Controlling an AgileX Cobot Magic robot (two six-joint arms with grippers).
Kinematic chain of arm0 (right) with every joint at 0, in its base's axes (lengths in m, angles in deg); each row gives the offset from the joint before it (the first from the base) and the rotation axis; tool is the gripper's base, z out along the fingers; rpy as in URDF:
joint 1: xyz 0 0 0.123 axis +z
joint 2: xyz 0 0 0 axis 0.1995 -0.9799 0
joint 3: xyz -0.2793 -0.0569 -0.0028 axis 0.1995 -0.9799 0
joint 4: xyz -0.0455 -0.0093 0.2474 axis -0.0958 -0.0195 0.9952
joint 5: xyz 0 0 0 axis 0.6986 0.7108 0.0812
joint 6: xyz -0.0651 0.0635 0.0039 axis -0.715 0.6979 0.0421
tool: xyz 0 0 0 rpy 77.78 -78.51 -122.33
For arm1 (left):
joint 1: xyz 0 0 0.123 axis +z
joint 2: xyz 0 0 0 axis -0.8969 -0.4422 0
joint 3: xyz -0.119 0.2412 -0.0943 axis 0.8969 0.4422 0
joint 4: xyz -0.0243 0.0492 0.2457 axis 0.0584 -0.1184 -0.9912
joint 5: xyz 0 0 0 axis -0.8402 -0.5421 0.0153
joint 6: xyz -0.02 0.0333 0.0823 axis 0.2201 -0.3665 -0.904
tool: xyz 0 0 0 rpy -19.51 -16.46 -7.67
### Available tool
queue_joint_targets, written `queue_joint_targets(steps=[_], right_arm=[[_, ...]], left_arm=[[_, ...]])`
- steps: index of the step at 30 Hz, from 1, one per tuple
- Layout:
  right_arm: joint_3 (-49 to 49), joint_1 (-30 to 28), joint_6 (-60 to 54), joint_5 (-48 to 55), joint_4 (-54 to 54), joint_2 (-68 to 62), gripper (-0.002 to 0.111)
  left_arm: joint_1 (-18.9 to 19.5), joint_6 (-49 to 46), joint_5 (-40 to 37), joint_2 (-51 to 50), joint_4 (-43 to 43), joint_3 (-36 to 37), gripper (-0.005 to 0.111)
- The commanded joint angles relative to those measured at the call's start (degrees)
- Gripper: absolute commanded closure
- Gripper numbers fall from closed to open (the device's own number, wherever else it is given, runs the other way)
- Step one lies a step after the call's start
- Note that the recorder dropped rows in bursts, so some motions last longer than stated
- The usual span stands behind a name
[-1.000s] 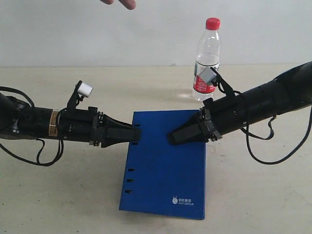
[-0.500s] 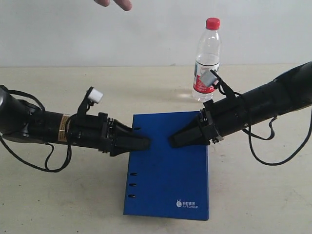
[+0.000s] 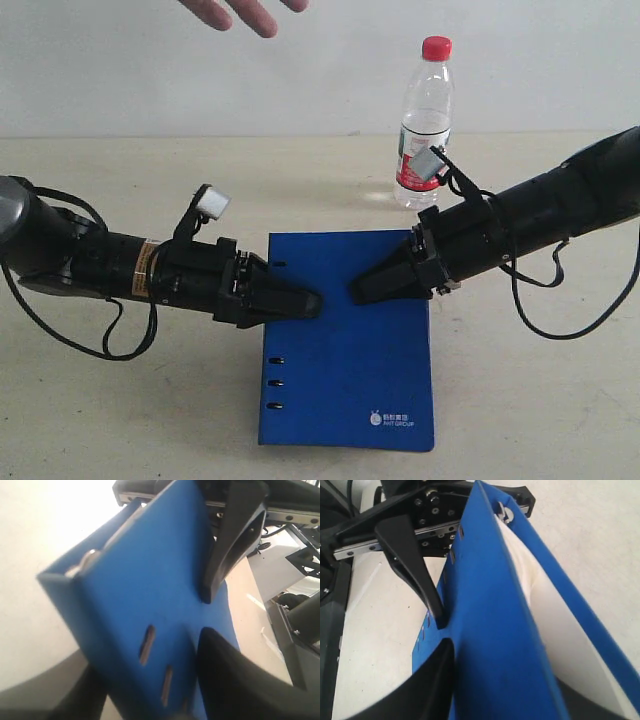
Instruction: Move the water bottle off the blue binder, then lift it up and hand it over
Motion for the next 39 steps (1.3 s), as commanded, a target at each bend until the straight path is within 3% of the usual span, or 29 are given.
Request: queue_joint_targets(steps=[1,4,9,12,15,22,30,33,37,39], right_arm=[[0.3,0.0,1.3,-0.5,1.9,0.1,0.107],[0.3,0.0,0.3,-0.7,1.8,0.1,0.095],[0.3,0.0,0.0,-3.4,1.6,0.1,0.06],[0.3,0.0,0.5,-6.9,1.0,0.1,0.053],[0.3,-0.6,2.9,-9.1,-2.9,0.9,0.053],[0.3,-5.6,9.5,-9.7,-10.6,7.0,0.053],[0.3,-11.3,16.9,-11.0,-10.6,13.3,0.055],[0.3,-11.3,17.3,-11.2,-10.7,14.2,0.071],[0.3,-11.3,17.3,-11.1,-11.9,14.9,0.109],[0.3,-11.3,17.2,-11.6,-11.9,14.9,0.108]], left_arm=[[-0.4,-0.9,-0.5,0.4,1.0,-0.1,0.102],[-0.2,-1.3,-0.5,1.1,1.0,-0.1,0.102],[0.8,-3.2,-0.5,1.3,1.0,-0.1,0.102],[2.4,-2.8,-4.4,1.3,1.1,0.1,0.102],[4.6,-1.8,-6.4,1.3,2.9,0.9,0.102],[9.8,-3.3,-2.9,2.8,4.3,3.7,0.102],[11.0,-15.9,-0.5,10.9,8.9,13.5,0.102],[11.0,-23.6,-0.5,15.6,13.2,19.5,0.102],[11.0,-34.0,-0.5,23.2,21.6,27.5,0.102],[11.0,-37.6,-0.5,27.0,25.7,31.0,0.102]])
